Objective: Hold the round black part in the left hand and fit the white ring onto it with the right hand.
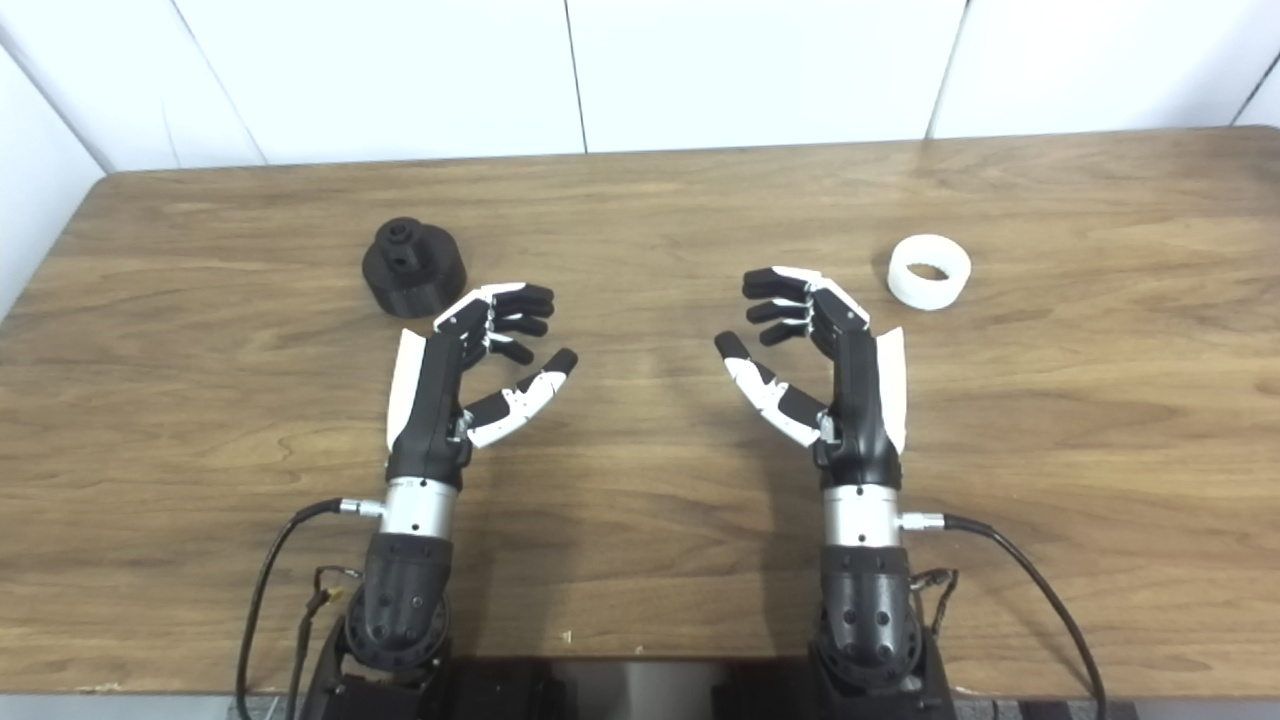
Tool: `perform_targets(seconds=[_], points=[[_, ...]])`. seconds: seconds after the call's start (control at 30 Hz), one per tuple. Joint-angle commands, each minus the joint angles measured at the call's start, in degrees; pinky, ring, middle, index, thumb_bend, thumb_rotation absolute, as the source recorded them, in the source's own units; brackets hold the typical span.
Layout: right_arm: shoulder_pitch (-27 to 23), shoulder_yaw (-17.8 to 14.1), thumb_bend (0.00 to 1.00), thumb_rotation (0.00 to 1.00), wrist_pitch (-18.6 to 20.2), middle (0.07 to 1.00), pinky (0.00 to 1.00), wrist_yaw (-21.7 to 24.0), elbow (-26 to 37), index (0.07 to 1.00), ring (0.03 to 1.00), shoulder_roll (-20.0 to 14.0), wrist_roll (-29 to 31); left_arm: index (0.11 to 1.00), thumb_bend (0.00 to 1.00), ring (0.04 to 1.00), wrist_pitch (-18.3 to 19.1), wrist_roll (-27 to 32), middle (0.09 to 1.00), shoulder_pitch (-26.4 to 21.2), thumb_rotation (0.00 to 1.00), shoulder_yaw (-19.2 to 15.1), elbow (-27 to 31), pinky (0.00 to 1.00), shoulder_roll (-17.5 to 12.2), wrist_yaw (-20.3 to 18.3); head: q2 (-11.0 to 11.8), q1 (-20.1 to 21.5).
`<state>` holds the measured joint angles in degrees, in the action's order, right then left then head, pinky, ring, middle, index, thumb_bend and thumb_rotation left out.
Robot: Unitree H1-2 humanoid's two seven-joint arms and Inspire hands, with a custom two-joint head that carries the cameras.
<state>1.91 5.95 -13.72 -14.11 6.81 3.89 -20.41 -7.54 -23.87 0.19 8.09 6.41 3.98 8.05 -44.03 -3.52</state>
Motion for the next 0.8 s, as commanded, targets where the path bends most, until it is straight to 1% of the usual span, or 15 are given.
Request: perform_targets(seconds=[0.0,0.07,0.17,0.2,0.23,0.3,0.33,0.37,0.47,0.5,0.53,0.6,0.63,0.77], points=[[2.1,0.2,0.53,0.13,-0.5,0.635,0.46,0.0,-1.5,0.629,0.57,0.6,0.0,0.632,0.54,0.622,-0.7,0.4,0.66,-1.9,0.13,0.1,1.5,0.51,0.3,0.2,0.0,0.0],[2.1,0.2,0.53,0.12,-0.6,0.634,0.46,0.0,-1.5,0.628,0.568,0.6,0.0,0.631,0.54,0.621,-0.7,0.4,0.659,-1.8,0.11,0.1,1.6,0.5,0.3,0.2,0.1,-0.2],[2.1,0.1,0.53,0.12,-0.6,0.635,0.46,0.2,-1.5,0.63,0.568,0.4,0.3,0.629,0.53,0.618,-0.9,-0.3,0.658,-1.8,0.1,0.4,1.5,0.5,0.4,0.4,0.6,-1.9],[2.1,0.0,0.53,0.12,-0.8,0.634,0.46,0.2,-1.5,0.629,0.567,0.2,0.4,0.629,0.53,0.616,-1.1,-0.5,0.658,-1.8,0.1,0.5,1.3,0.5,0.4,0.5,1.0,-3.7],[2.2,-0.1,0.52,0.11,-1.0,0.631,0.46,0.2,-1.6,0.627,0.564,0.1,0.4,0.627,0.52,0.613,-1.3,-0.7,0.656,-1.8,0.09,0.6,1.1,0.49,0.5,0.6,1.1,-4.1],[2.2,-0.5,0.52,0.1,-1.2,0.628,0.45,0.2,-1.9,0.625,0.559,-0.5,0.5,0.624,0.52,0.608,-1.8,-1.1,0.654,-1.8,0.09,1.0,0.4,0.49,0.9,1.1,2.3,-8.5],[2.3,-0.7,0.52,0.11,-1.3,0.628,0.45,0.2,-2.0,0.626,0.557,-0.8,0.6,0.624,0.51,0.607,-2.0,-1.5,0.654,-1.8,0.08,1.3,0.0,0.49,1.0,1.4,2.5,-9.0],[2.4,-1.0,0.52,0.11,-1.6,0.627,0.45,0.2,-2.1,0.625,0.556,-1.1,0.9,0.625,0.51,0.608,-2.2,-2.0,0.655,-1.8,0.09,1.6,-0.5,0.49,1.3,1.8,3.3,-11.8],[2.5,-1.8,0.53,0.15,-2.4,0.628,0.45,0.6,-2.4,0.626,0.561,-2.2,2.2,0.632,0.52,0.612,-2.6,-2.9,0.662,-1.7,0.08,2.5,-1.7,0.49,2.1,2.7,4.2,-14.8],[2.5,-2.0,0.53,0.15,-2.7,0.629,0.45,0.7,-2.7,0.627,0.562,-2.6,2.6,0.635,0.52,0.617,-2.6,-3.2,0.668,-1.7,0.09,2.7,-2.0,0.49,2.3,2.9,4.4,-15.4],[2.5,-2.2,0.53,0.14,-3.1,0.629,0.45,0.7,-2.9,0.626,0.562,-2.8,2.9,0.639,0.52,0.623,-2.4,-3.3,0.674,-1.7,0.1,2.9,-2.2,0.49,2.5,3.1,4.5,-15.5],[2.4,-2.5,0.51,0.14,-3.6,0.624,0.45,1.0,-3.3,0.539,0.561,-3.2,3.7,0.641,0.52,0.632,-2.2,-3.8,0.679,-1.7,0.12,3.1,-2.4,0.5,2.8,3.6,4.6,-15.6],[2.4,-2.6,0.51,0.14,-4.0,0.622,0.45,1.2,-3.5,0.518,0.561,-3.4,3.9,0.641,0.52,0.635,-2.2,-3.7,0.68,-1.7,0.12,3.1,-2.5,0.49,2.9,3.8,4.6,-15.6],[2.3,-2.7,0.5,0.14,-4.4,0.619,0.45,1.2,-3.7,0.498,0.558,-3.3,3.9,0.642,0.52,0.639,-2.4,-3.6,0.681,-1.8,0.12,3.2,-2.5,0.5,2.7,4.1,4.3,-14.7]])
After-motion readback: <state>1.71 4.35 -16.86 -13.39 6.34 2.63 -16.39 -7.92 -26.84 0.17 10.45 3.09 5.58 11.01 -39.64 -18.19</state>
